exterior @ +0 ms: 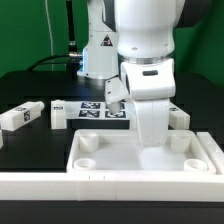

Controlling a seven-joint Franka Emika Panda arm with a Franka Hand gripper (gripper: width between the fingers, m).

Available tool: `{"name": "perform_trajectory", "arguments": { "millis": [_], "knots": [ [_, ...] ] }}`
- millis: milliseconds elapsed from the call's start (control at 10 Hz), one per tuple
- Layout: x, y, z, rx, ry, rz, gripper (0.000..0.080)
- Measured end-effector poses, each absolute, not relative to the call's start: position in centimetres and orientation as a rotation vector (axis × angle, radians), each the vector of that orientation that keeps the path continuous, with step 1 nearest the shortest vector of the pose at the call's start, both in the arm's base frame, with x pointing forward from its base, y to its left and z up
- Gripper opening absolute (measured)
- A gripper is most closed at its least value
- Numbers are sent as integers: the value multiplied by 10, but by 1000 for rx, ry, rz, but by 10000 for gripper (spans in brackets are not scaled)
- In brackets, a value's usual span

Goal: Assemble desk

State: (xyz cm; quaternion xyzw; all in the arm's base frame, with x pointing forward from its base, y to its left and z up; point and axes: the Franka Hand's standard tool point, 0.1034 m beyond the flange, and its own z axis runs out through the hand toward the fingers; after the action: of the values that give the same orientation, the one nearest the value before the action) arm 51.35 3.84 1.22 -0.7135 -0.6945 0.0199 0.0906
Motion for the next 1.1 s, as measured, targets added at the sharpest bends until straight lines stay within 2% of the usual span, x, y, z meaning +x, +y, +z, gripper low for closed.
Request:
{"name": "perform_trajectory", "arguments": {
  "millis": [100, 200, 400, 500, 600, 700, 1000, 1100],
  "knots": [
    [513, 37, 12, -2131, -2053, 61, 71],
    [513, 37, 12, -2131, -2053, 62, 158],
    [513, 37, 12, -2131, -2052, 63, 432],
    [512, 36, 12, -2133, -2052, 64, 432],
    [508, 33, 17, -2159, -2034, 67, 590],
    [499, 34, 24, -2205, -2003, 75, 637],
    [484, 42, 50, -2363, -1869, 94, 648],
    [476, 48, 53, -2409, -1815, 109, 649]
  ]
}}
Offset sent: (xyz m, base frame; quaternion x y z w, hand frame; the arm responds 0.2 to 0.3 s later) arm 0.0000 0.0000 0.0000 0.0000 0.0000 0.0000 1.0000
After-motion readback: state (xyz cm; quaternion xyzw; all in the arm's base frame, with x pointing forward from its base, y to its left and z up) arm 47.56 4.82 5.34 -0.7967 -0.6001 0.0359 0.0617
